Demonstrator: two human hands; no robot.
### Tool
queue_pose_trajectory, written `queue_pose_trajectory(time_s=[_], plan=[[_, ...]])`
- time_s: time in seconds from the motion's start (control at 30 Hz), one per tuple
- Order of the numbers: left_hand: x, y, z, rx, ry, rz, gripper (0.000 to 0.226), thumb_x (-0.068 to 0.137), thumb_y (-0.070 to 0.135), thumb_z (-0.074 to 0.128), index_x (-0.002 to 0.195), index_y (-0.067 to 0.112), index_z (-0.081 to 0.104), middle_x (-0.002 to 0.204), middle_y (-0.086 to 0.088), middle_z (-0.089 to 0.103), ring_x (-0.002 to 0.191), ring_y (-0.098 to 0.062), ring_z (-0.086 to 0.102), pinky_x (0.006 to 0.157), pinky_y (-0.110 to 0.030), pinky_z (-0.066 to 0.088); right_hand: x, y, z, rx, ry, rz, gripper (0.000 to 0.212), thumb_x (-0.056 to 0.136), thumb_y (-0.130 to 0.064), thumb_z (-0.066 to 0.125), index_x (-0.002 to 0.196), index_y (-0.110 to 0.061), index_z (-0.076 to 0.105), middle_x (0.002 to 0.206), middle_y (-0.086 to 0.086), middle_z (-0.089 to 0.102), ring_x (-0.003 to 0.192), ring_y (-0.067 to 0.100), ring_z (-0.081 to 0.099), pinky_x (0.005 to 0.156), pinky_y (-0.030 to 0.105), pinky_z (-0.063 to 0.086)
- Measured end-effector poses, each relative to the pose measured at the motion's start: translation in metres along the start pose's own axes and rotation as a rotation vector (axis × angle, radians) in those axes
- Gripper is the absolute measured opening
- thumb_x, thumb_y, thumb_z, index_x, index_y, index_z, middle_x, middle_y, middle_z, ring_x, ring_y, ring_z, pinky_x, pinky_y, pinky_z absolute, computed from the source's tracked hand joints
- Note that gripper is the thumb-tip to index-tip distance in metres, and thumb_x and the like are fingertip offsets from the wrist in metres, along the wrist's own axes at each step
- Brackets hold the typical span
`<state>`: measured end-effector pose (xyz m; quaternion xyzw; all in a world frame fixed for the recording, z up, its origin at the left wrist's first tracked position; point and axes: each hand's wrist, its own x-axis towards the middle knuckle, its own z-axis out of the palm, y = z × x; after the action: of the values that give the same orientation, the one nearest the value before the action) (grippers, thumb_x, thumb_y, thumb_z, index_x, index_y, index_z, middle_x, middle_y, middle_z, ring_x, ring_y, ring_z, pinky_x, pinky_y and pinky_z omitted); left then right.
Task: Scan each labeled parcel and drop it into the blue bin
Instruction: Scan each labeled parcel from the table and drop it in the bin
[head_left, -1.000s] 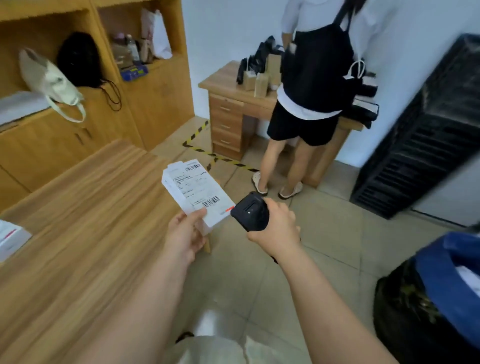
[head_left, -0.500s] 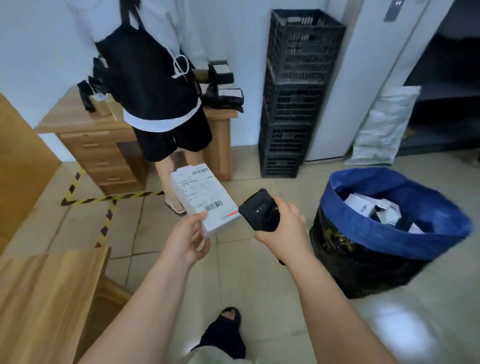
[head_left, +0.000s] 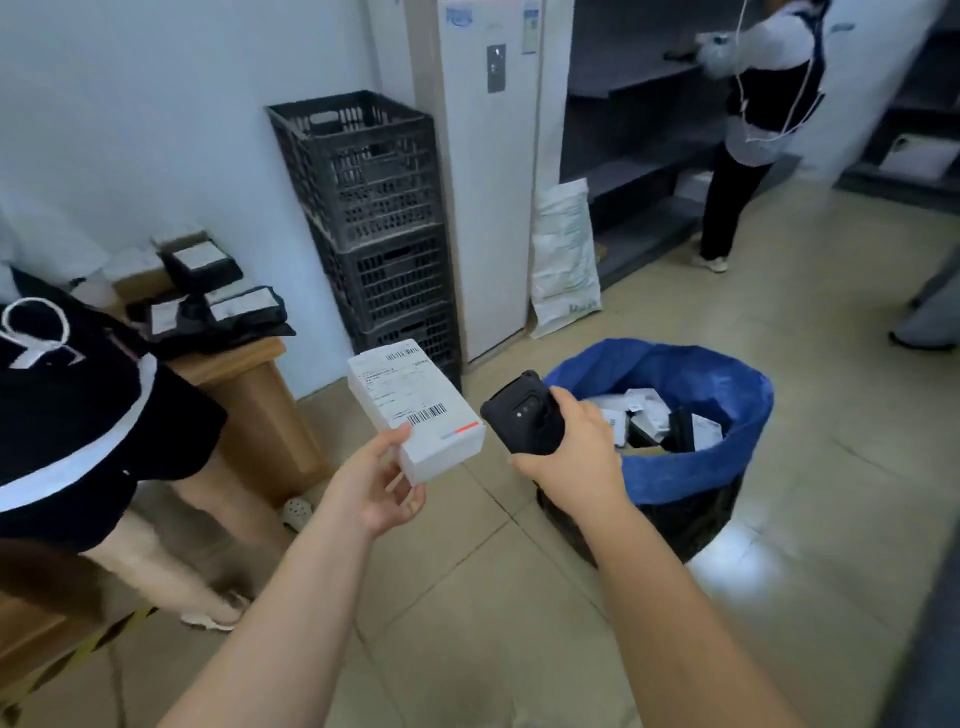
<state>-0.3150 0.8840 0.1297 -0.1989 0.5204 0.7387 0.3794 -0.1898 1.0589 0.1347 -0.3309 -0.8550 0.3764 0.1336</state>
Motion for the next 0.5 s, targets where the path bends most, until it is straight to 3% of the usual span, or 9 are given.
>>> queue_pose_trajectory(time_s=[0.3,0.5], plan=[[0.123,-0.036,0.092,0.233,-0.078,-0.235,0.026,0.087,0.02,0.072,0.11,0.016,0.062,0.096,-0.002,0.064,0.083,-0.018,0.061,0.073,-0.032,0.046,0.073,0.088,-0.016,-0.042,0.085,0.266,0.092,0.073,-0.037,0.08,0.151,-0.032,0.031,0.148,0.0,0.036,0.138,0.027,0.032,0.105,0.055,0.039],[0.22,-0.06,0.183,0.324,-0.052,-0.27,0.031,0.09,0.022,0.07,0.118,0.016,0.061,0.096,-0.002,0.065,0.082,-0.016,0.061,0.071,-0.029,0.046,0.172,0.162,-0.032,-0.068,0.049,0.329,0.09,0.073,-0.037,0.081,0.149,-0.03,0.033,0.14,-0.001,0.041,0.131,0.026,0.039,0.103,0.053,0.041]])
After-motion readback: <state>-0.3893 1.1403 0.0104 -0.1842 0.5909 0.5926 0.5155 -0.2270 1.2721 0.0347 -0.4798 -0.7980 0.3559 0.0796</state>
